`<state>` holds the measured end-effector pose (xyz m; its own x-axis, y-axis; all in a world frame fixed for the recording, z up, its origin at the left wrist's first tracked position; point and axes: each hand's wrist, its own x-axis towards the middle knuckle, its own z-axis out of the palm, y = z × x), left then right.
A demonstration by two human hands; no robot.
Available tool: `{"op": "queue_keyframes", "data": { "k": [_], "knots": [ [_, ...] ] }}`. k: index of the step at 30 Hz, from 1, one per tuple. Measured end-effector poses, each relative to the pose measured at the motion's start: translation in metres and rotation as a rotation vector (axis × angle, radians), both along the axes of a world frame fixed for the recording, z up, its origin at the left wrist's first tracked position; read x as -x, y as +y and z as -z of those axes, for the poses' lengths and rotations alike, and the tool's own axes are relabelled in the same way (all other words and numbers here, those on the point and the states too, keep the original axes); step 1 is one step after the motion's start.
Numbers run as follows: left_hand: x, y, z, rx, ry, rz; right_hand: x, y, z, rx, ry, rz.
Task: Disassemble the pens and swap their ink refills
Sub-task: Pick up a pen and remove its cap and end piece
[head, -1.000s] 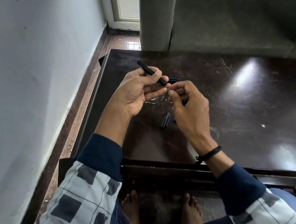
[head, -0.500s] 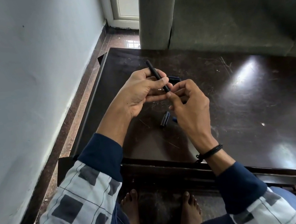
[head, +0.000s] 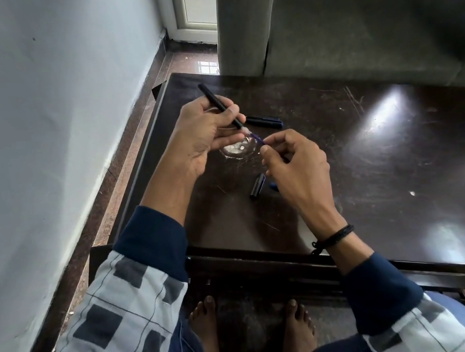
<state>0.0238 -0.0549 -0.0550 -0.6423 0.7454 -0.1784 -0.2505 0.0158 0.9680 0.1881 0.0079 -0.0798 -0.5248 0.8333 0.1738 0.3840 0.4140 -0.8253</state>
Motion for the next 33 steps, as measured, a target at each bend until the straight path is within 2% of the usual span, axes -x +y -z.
{"op": "queue_keyframes", "data": {
  "k": [4,10,16,21,27,33],
  "knots": [
    [0.000,0.000,0.000,-0.014,-0.046,-0.012,0.002,-0.001,0.001,0.027,0.014,-0.027],
    [-0.014,0.004,0.001,0.007,-0.049,0.104,0.001,-0.001,0.002,0.052,0.029,-0.024],
    [-0.009,0.002,0.000,-0.005,-0.059,0.039,0.000,-0.003,-0.001,0.029,-0.056,-0.036],
    [-0.003,0.000,-0.002,-0.019,-0.057,-0.018,0.001,-0.002,-0.001,0.051,-0.014,-0.020],
    [-0.014,0.003,0.001,0.001,-0.051,0.080,0.002,-0.004,0.001,0.085,-0.010,-0.039],
    [-0.020,0.005,0.003,0.005,-0.020,0.086,0.003,-0.003,0.002,0.124,-0.054,-0.100]
  ]
}}
